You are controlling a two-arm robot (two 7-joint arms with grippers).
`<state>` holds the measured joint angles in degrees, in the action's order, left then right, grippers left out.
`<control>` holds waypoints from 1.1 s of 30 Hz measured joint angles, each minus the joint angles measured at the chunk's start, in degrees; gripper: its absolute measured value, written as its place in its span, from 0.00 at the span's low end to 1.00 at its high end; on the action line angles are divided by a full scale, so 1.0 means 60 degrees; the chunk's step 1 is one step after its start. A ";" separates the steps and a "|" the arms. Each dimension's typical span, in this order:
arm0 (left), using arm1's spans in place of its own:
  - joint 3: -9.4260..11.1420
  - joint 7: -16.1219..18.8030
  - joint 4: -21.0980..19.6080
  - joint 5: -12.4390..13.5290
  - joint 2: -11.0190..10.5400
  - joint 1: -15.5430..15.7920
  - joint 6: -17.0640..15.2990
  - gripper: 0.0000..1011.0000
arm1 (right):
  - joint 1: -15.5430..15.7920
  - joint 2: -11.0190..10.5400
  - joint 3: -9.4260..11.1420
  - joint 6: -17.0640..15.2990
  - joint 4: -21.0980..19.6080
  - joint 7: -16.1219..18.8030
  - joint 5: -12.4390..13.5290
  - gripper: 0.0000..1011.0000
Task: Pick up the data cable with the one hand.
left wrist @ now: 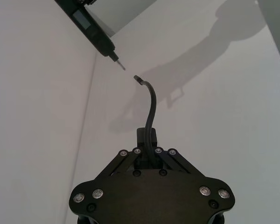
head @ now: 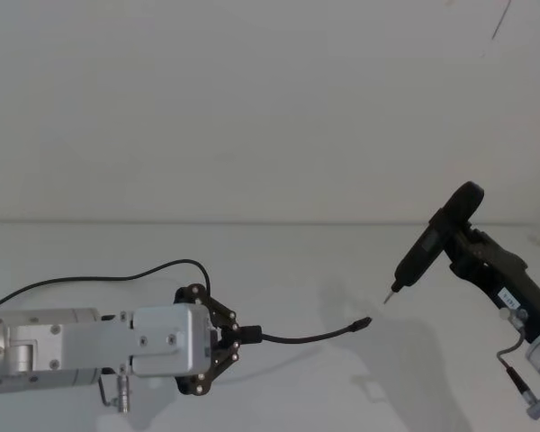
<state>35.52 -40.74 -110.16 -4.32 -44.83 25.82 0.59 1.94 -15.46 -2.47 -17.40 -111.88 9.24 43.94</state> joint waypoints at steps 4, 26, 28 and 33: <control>0.0030 -0.0022 0.0034 0.0058 0.0046 0.0030 0.0054 0.00 | 0.0014 0.0005 -0.0037 0.0136 0.0005 0.0039 -0.0003 0.28; 0.0108 -0.0077 0.0110 0.0190 0.0159 0.0098 0.0171 0.00 | 0.0334 -0.0397 -0.0105 0.0180 -0.0231 0.0202 0.0109 0.28; 0.0110 -0.0079 0.0113 0.0194 0.0163 0.0100 0.0176 0.00 | 0.0349 -0.0426 -0.0112 0.0176 -0.0252 0.0208 0.0116 0.28; 0.0115 -0.0084 0.0118 0.0199 0.0168 0.0104 0.0182 0.00 | 0.0392 -0.0508 -0.0130 0.0151 -0.0309 0.0216 0.0140 0.28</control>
<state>36.21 -41.24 -109.45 -3.13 -43.82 26.44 1.68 4.30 -18.51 -3.25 -16.49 -113.73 10.53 44.79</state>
